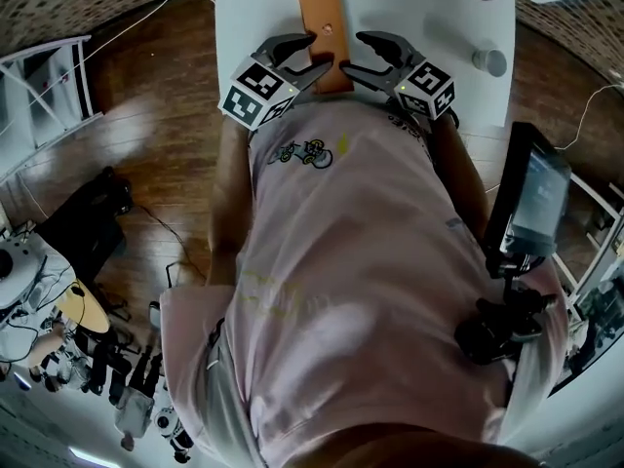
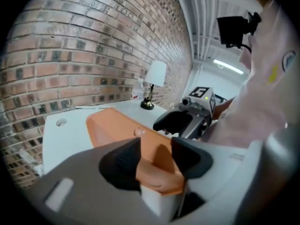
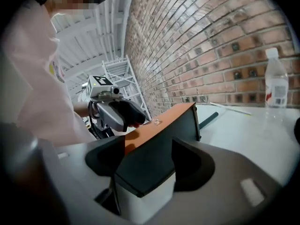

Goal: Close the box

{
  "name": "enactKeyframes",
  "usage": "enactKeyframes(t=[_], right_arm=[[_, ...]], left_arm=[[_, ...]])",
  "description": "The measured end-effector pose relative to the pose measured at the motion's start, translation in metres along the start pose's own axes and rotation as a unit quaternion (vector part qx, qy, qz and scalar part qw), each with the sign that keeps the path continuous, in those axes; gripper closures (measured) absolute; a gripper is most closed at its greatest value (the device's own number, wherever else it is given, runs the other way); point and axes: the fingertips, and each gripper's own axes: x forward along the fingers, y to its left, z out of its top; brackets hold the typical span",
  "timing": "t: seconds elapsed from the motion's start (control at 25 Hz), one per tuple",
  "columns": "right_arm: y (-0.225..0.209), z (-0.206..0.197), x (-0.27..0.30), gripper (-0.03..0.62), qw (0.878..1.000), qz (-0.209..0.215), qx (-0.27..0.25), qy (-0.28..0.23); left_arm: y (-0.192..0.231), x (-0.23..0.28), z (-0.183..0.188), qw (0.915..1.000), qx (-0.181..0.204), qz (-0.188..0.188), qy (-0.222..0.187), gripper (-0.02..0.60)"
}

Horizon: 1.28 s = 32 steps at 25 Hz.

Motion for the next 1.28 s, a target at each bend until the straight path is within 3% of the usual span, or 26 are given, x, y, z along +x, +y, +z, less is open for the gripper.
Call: enactKeyframes(t=[0.28,0.44,0.52,0.56,0.6,0.64,0.68,0.76,0.88,1.04,1.28], right_arm=[[-0.007,-0.002,-0.023,0.318,0.994,0.036,0.095,-0.048],[-0.008,-0.018,-0.046,0.317,0.985,0.052,0.146,-0.078],[-0.009,-0.019,-0.051,0.318,0.99,0.031,0.117,-0.074],[-0.011,-0.016,-0.056,0.349,0.993,0.012,0.094,-0.074],[-0.015,-0.012,-0.063,0.412,0.994,-0.014,0.07,-0.081],[-0.02,-0.007,-0.072,0.556,0.993,-0.044,0.053,-0.094],[-0.026,-0.002,-0.082,0.591,0.99,-0.073,0.046,-0.109],[-0.036,0.003,-0.098,0.591,0.984,-0.114,0.048,-0.127],[-0.047,0.0,-0.106,0.591,0.981,-0.139,0.053,-0.122],[-0.053,-0.004,-0.106,0.591,0.98,-0.148,0.06,-0.12],[-0.051,0.001,-0.095,0.591,0.982,-0.144,0.039,-0.112]], left_arm=[[-0.032,0.04,0.038,0.9986,0.004,-0.05,-0.018,0.377],[-0.055,0.052,0.053,0.9957,0.009,-0.07,-0.06,0.385],[-0.047,0.048,0.051,0.9967,0.023,-0.046,-0.063,0.393],[-0.039,0.043,0.046,0.9974,0.028,-0.027,-0.06,0.397],[-0.031,0.036,0.042,0.9978,0.026,-0.009,-0.061,0.407],[-0.025,0.027,0.038,0.9976,0.016,0.005,-0.066,0.416],[-0.019,0.016,0.034,0.997,0.001,0.016,-0.076,0.42],[-0.01,-0.003,0.028,0.9942,-0.03,0.035,-0.097,0.431],[-0.001,-0.022,0.014,0.9903,-0.059,0.064,-0.108,0.436],[-0.004,-0.029,-0.001,0.9878,-0.075,0.081,-0.11,0.436],[-0.01,-0.028,-0.002,0.988,-0.07,0.082,-0.111,0.436]])
